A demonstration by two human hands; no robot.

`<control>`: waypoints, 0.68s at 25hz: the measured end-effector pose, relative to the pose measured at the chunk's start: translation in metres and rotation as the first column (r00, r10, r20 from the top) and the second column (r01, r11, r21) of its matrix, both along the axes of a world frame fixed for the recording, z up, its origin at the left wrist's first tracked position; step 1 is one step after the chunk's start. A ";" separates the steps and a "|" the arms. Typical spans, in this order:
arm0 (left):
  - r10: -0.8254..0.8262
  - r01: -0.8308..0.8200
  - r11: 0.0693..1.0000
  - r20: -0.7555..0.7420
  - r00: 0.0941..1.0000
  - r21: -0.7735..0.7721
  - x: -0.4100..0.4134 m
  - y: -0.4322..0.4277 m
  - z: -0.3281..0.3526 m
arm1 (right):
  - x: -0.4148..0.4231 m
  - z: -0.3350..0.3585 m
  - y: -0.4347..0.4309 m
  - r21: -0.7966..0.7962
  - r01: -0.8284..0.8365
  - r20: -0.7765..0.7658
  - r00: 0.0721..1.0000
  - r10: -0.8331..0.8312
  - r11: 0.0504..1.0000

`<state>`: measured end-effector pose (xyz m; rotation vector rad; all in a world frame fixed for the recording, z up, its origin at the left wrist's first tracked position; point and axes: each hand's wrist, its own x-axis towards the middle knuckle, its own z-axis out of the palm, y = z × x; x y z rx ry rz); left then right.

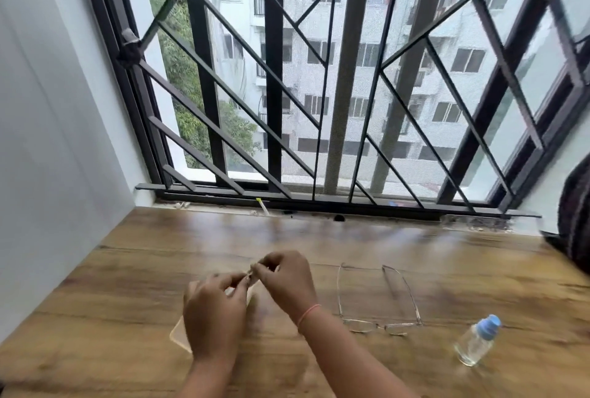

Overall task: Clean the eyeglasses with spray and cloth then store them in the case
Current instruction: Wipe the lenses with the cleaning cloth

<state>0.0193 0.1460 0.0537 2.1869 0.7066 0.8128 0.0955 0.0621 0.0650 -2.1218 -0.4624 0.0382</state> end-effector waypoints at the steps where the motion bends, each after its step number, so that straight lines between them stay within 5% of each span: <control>1: -0.073 0.075 0.997 0.058 0.996 -0.035 0.006 -0.008 0.009 | 0.001 0.008 -0.014 0.106 0.042 -0.014 0.999 -0.040 0.993; 4: -0.302 0.343 0.908 0.191 0.934 -0.242 0.029 -0.039 0.029 | 0.004 0.025 -0.063 0.295 0.175 -0.058 0.985 -0.165 0.939; 7: -0.432 0.516 0.595 0.296 0.852 -0.617 0.044 -0.080 0.037 | 0.002 0.033 -0.113 0.414 0.284 -0.128 0.959 -0.253 0.865; 11: -0.582 0.293 0.141 0.161 0.797 -0.946 0.055 -0.122 0.025 | -0.004 0.025 -0.167 0.525 0.404 -0.296 0.912 -0.284 0.749; 14: -0.621 0.120 -0.065 0.135 0.772 -0.991 0.053 -0.140 0.007 | -0.009 0.016 -0.190 0.578 0.448 -0.410 0.882 -0.232 0.682; 17: -0.578 0.107 -0.146 0.173 0.798 -0.983 0.048 -0.148 0.000 | -0.016 0.012 -0.206 0.640 0.478 -0.489 0.857 -0.161 0.602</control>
